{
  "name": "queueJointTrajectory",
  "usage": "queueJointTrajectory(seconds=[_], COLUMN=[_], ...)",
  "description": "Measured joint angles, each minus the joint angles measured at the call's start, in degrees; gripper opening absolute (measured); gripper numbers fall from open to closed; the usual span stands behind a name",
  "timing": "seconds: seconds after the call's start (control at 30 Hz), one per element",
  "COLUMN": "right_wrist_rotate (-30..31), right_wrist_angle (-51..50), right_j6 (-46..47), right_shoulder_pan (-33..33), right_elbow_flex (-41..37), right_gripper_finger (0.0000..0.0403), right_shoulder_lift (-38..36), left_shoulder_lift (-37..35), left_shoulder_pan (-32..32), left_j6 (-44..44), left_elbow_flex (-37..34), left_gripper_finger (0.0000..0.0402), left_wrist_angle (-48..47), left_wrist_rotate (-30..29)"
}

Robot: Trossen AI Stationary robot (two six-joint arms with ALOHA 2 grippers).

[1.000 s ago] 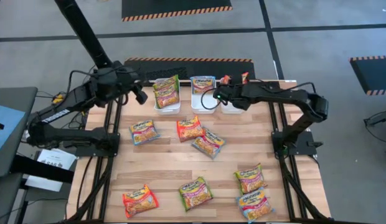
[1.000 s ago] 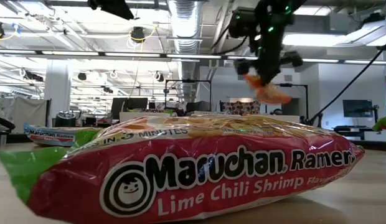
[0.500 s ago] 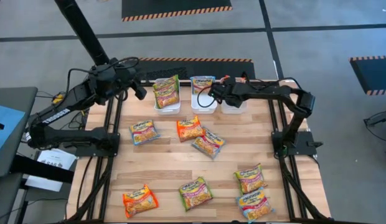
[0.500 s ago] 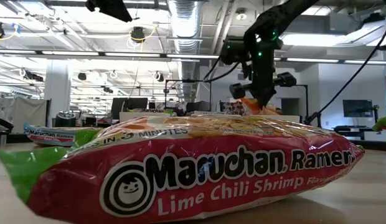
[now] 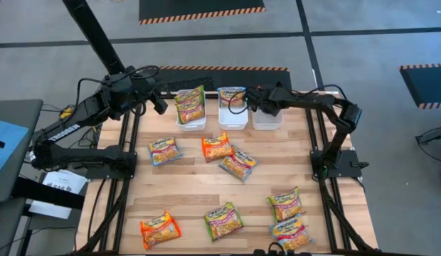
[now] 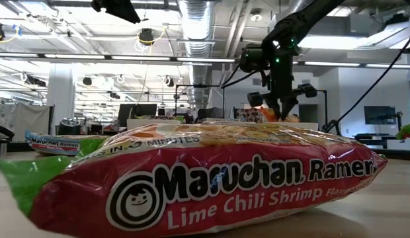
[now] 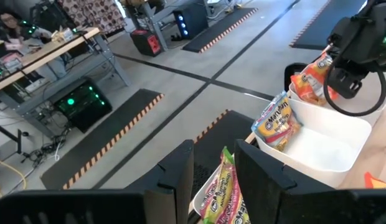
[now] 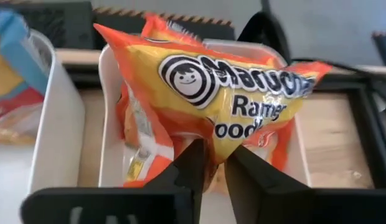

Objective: Sort Maruchan noodles
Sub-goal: Put the orange noodle pack into the right white bin, then put the blue noodle pack into the middle white bin

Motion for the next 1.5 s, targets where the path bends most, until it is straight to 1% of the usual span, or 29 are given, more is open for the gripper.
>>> queueJointTrajectory(seconds=[0.17, 0.3, 0.53, 0.7, 0.93, 1.1, 1.2, 1.3, 1.4, 1.5], right_wrist_rotate=[-5.3, -6.6, -7.8, -8.2, -15.8, -23.1, -27.0, -29.8, -32.3, -34.3], right_wrist_angle=[0.6, -0.4, -6.9, -8.8, -10.0, -12.0, -14.2, -17.0, -19.9, -23.4], right_j6=[-2.6, -2.8, -4.5, -6.4, -16.9, -23.0, -25.4, -27.6, -28.0, -27.9], right_shoulder_pan=[-0.7, -0.6, -0.6, -0.5, -0.5, -0.5, 0.0, 1.4, 3.6, 6.5], right_elbow_flex=[0.0, 0.8, 6.6, 11.1, 18.9, 25.4, 29.0, 31.5, 32.7, 33.4], right_gripper_finger=[0.0119, 0.0149, 0.0185, 0.0191, 0.0191, 0.0191, 0.0191, 0.0191, 0.0191, 0.0191], right_shoulder_lift=[-0.1, -0.1, -0.2, -0.1, -0.2, -0.2, -0.2, -0.2, -0.2, -0.2], left_shoulder_lift=[0.0, 0.0, 0.0, 0.0, 0.0, 0.0, 0.0, 0.0, -0.1, -0.1], left_shoulder_pan=[0.0, 0.0, 0.2, 1.1, 1.8, 1.8, 1.8, 1.8, 1.8, 1.8], left_j6=[0.2, 0.2, 0.2, -0.1, -2.3, -4.6, -5.3, -7.2, -10.3, -13.3], left_elbow_flex=[0.0, 0.0, 0.0, 0.0, 0.0, 0.7, 2.6, 4.5, 5.2, 5.3], left_gripper_finger=[0.0104, 0.0104, 0.0104, 0.0104, 0.0104, 0.0104, 0.0104, 0.0104, 0.0104, 0.0104], left_wrist_angle=[0.0, 0.0, 0.0, -1.2, -3.0, -4.0, -5.7, -7.6, -9.3, -11.4], left_wrist_rotate=[-0.1, -0.1, -0.1, -0.2, 1.5, 1.9, 4.9, 9.2, 15.2, 22.7])
